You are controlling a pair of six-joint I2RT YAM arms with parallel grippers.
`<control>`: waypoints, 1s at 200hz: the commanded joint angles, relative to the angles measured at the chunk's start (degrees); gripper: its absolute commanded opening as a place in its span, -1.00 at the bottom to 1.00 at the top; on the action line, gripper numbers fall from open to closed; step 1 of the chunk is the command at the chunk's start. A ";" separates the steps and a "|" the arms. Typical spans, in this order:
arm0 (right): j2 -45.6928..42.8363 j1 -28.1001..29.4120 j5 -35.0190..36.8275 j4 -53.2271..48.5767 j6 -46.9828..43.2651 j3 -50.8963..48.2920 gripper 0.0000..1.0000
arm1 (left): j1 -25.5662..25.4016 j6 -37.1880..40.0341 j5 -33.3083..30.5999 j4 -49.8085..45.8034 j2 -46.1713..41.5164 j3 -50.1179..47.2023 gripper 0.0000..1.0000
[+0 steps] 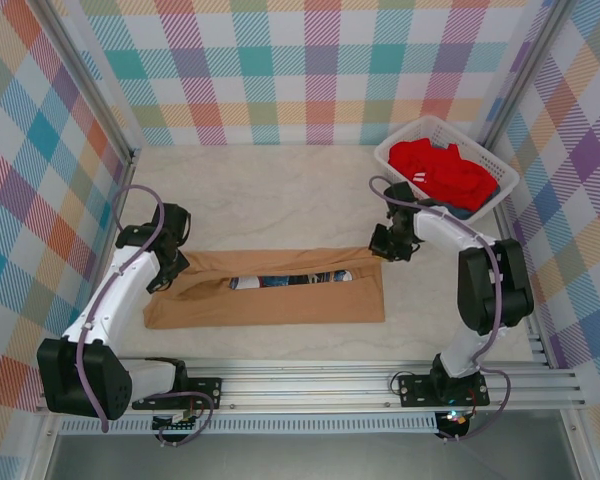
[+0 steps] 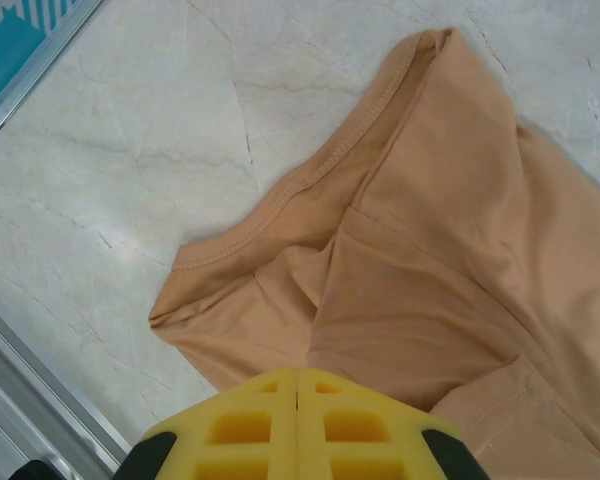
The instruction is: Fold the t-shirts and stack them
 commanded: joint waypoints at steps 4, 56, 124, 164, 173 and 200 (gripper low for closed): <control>-2.24 0.44 -0.37 -2.11 1.30 -1.59 -1.00 | 0.06 1.41 -2.53 -0.35 0.79 1.63 -1.00; -1.31 1.26 -1.37 -1.38 2.72 -4.37 -1.00 | 0.06 1.84 -2.42 0.13 1.44 0.51 -1.00; -1.98 1.28 -1.14 -1.67 3.63 -5.57 -0.86 | -0.02 1.71 -1.93 0.20 1.20 -1.19 -1.00; -1.62 1.23 -0.22 -2.42 3.57 -4.88 -0.89 | -0.02 1.67 -2.26 0.01 1.79 -1.19 -1.00; -1.79 1.24 0.40 -3.00 3.59 -4.78 -0.85 | -0.02 1.54 -2.53 -0.39 1.63 -1.22 -1.00; -4.73 1.22 2.93 -4.35 4.20 -5.69 -0.64 | 0.00 0.67 -2.65 -1.68 1.00 -1.44 -0.80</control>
